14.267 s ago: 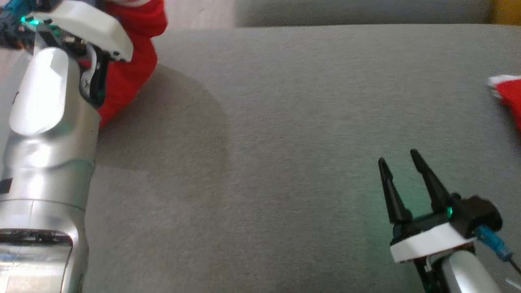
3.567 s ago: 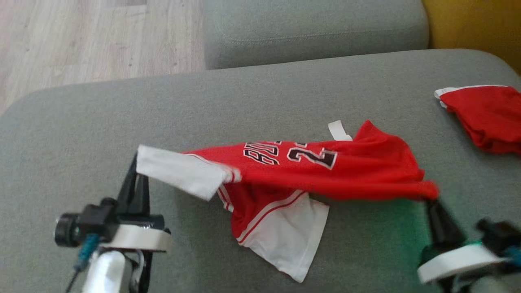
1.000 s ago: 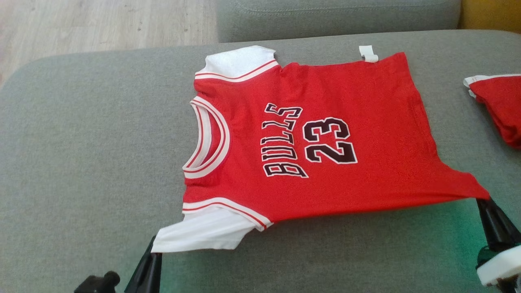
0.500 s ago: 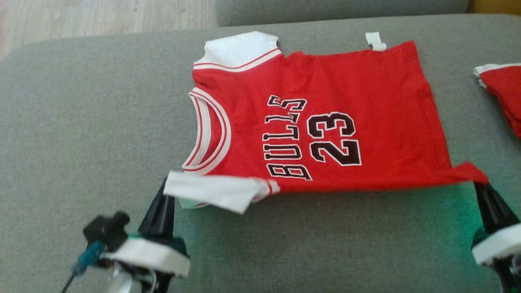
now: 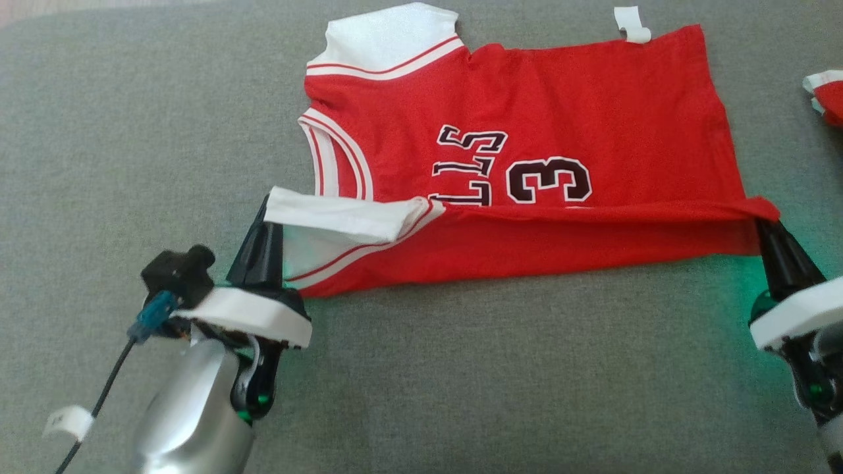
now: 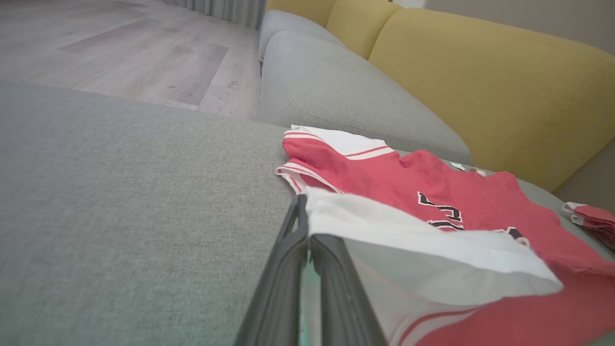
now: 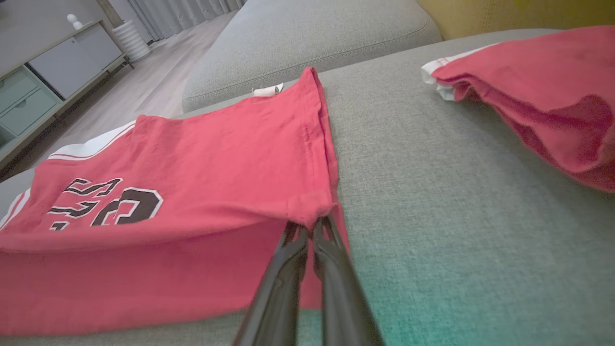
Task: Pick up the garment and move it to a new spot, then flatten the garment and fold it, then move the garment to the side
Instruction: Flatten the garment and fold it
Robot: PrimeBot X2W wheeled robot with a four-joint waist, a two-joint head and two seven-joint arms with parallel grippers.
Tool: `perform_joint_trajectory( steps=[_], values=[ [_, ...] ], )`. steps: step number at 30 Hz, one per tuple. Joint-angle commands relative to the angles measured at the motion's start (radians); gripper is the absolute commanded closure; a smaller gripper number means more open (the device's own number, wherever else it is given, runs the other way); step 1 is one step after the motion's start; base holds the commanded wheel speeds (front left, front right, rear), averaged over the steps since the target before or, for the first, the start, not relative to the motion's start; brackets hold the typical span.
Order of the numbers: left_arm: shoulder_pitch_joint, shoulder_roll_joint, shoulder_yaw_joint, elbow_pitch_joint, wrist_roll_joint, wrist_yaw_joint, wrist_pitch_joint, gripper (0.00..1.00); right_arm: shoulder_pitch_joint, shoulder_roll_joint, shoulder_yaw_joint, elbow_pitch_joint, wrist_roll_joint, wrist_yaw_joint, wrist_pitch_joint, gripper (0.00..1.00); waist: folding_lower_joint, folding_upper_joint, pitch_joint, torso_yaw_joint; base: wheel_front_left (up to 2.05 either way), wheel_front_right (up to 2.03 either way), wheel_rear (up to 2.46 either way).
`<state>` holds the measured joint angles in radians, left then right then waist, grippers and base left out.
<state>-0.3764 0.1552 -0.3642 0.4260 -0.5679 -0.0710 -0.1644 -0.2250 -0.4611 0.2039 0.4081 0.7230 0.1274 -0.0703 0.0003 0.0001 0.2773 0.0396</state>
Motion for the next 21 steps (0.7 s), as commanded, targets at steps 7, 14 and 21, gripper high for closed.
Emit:
perform_joint_trajectory(
  steps=[7, 14, 21],
  values=[
    [-0.128, 0.012, 0.008, 0.096, 0.023, -0.026, -0.047, 1.00, -0.105, -0.026, 0.057, 0.046, 0.034, 0.003, -0.021, 1.00, -0.0003, -0.0001, 0.027, -0.007, 0.00, 0.00, 0.00],
    [-0.195, 0.007, 0.008, 0.178, 0.044, -0.032, -0.081, 0.65, -0.196, -0.012, 0.104, 0.114, 0.050, 0.003, -0.061, 0.51, -0.0003, -0.0001, 0.037, -0.009, 0.00, 0.00, 0.00],
    [-0.185, -0.011, 0.013, 0.217, 0.068, -0.029, -0.095, 0.00, -0.218, 0.002, 0.135, 0.179, 0.063, 0.003, -0.130, 0.00, -0.0003, -0.0001, 0.010, 0.000, 0.00, 0.00, 0.00]
  ],
)
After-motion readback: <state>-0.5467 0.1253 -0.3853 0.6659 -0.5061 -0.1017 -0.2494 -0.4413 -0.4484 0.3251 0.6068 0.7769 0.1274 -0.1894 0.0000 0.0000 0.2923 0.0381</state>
